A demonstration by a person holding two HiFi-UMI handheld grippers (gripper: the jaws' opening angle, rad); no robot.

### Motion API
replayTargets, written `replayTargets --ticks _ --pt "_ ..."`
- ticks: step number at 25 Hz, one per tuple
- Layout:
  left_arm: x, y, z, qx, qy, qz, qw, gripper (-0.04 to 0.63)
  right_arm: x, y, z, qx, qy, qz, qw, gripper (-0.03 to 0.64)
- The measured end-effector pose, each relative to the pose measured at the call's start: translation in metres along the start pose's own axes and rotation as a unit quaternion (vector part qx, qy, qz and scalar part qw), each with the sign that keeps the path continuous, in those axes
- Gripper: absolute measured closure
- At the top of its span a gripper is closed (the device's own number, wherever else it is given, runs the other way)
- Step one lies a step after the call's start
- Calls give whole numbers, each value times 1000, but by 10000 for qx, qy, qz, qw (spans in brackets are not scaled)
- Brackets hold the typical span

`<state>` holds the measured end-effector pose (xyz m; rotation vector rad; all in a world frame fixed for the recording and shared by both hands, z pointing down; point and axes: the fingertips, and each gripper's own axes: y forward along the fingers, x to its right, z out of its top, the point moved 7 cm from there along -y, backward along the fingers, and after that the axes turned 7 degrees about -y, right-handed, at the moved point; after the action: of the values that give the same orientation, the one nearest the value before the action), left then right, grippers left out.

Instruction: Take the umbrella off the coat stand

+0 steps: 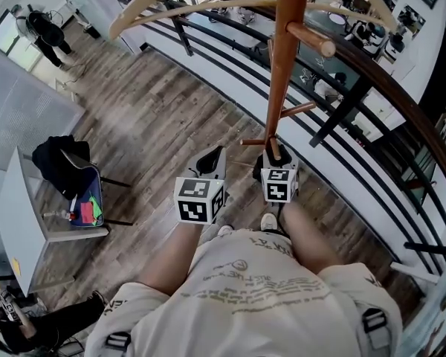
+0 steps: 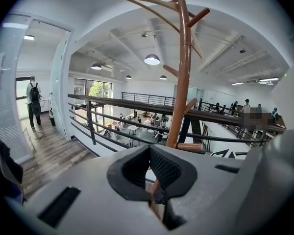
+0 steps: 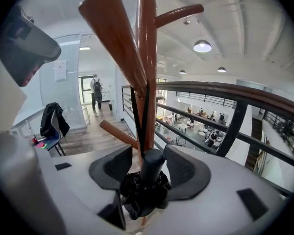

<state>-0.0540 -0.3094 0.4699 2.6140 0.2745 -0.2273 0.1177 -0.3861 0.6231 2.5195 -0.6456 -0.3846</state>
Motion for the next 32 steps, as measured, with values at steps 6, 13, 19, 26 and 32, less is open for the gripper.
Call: replayTargets --ticks 6,13,19,26,32 --pt "-1 5 1 -34 10 36 10000 591 9 16 -12 -323 159 -83 9993 408" --pt "-6 9 2 -80 -10 37 10000 591 5 29 -26 -532 325 189 9979 456" --pt "-10 11 2 -98 18 -53 9999 591 4 26 -27 -507 349 192 9979 462" --pt "-7 10 0 -104 76 -272 9995 591 3 10 -31 -464 476 55 9978 463" --pt "-2 3 1 -72 118 -503 9986 591 0 -13 -16 -245 550 65 9982 463"
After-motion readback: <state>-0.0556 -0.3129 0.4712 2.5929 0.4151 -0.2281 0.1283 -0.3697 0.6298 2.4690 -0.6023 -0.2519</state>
